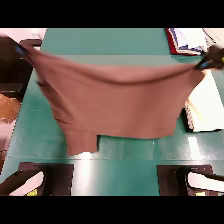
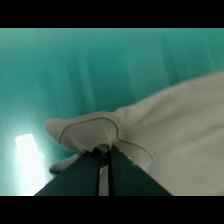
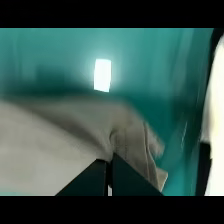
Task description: Fold the shirts.
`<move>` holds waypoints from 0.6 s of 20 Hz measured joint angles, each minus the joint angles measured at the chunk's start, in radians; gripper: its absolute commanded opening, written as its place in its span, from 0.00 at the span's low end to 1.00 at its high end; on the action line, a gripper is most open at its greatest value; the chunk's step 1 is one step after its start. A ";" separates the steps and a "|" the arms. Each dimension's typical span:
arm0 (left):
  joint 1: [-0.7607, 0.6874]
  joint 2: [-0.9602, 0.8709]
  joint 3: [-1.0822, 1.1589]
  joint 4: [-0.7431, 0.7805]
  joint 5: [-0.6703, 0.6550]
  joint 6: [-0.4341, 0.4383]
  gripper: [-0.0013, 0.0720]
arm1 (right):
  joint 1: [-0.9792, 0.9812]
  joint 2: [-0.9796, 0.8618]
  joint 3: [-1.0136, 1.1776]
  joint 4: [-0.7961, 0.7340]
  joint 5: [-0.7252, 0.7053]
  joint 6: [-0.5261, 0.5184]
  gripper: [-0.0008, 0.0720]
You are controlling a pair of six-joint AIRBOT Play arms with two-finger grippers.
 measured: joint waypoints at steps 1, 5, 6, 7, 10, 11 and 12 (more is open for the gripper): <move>0.000 -0.054 -0.050 -0.001 0.018 0.012 0.05 | 0.018 -0.060 -0.020 -0.010 -0.018 0.000 0.03; 0.002 -0.276 -0.152 0.002 0.132 0.051 0.45 | 0.063 -0.261 0.013 -0.031 -0.079 0.000 0.04; 0.002 -0.309 -0.161 0.003 0.156 0.053 0.79 | 0.068 -0.301 0.045 -0.030 -0.087 0.000 0.26; 0.003 -0.336 -0.167 0.003 0.182 0.053 0.75 | 0.069 -0.335 0.080 -0.020 -0.096 0.000 0.59; 0.034 -0.375 -0.142 0.006 0.167 0.044 0.74 | 0.045 -0.390 0.172 0.040 -0.099 -0.001 0.61; 0.055 -0.375 -0.134 0.006 0.133 0.042 0.74 | 0.031 -0.388 0.177 0.065 -0.098 -0.006 0.61; 0.077 -0.367 -0.138 0.005 0.108 0.039 0.74 | 0.017 -0.370 0.163 0.082 -0.096 -0.013 0.61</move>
